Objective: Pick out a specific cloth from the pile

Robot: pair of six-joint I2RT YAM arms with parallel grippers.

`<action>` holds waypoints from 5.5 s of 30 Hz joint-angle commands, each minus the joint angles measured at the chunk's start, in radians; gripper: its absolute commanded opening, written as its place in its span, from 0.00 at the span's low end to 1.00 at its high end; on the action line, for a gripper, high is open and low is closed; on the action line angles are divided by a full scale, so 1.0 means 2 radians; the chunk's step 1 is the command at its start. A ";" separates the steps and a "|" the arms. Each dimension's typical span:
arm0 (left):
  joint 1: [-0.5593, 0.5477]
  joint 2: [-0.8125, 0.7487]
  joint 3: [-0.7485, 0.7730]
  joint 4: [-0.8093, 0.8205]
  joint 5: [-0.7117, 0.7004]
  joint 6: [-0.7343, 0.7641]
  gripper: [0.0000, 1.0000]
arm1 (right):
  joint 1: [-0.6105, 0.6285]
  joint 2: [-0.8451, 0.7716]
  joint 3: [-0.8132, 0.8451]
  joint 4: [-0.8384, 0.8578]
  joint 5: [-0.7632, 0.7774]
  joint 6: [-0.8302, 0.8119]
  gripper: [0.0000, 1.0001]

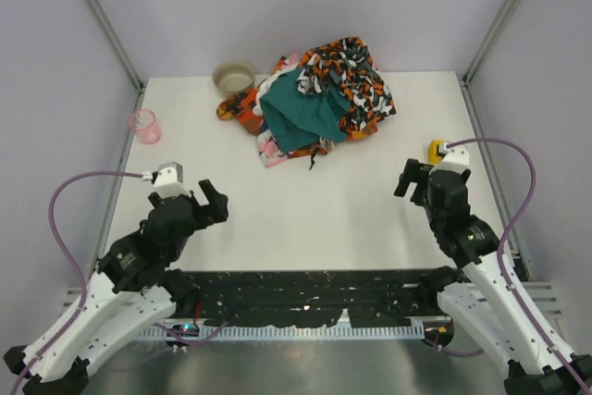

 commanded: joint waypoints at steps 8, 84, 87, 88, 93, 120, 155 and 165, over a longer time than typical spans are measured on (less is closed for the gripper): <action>0.001 0.000 -0.004 -0.007 -0.040 -0.003 1.00 | -0.001 0.000 -0.009 0.083 -0.042 -0.017 0.95; 0.062 0.995 0.771 0.571 -0.072 0.870 0.00 | -0.001 -0.042 -0.030 0.101 -0.019 -0.057 0.95; 0.063 0.954 0.770 0.564 -0.069 0.846 0.00 | -0.001 -0.035 -0.040 0.118 -0.030 -0.057 0.95; 0.064 0.944 0.769 0.552 -0.064 0.837 0.00 | -0.001 -0.023 -0.041 0.128 -0.041 -0.057 0.95; 0.073 0.923 0.774 0.507 -0.039 0.787 0.00 | -0.001 0.065 -0.021 0.192 -0.103 -0.026 0.95; 0.089 0.950 0.788 0.449 0.002 0.742 0.00 | 0.001 0.773 0.566 0.179 -0.275 -0.128 0.84; 0.088 1.011 0.795 0.295 0.168 0.726 0.04 | 0.001 0.520 0.648 0.167 -0.527 -0.080 0.05; 0.085 1.024 0.783 0.285 0.164 0.739 0.03 | -0.001 0.413 0.729 0.182 -0.562 -0.067 0.05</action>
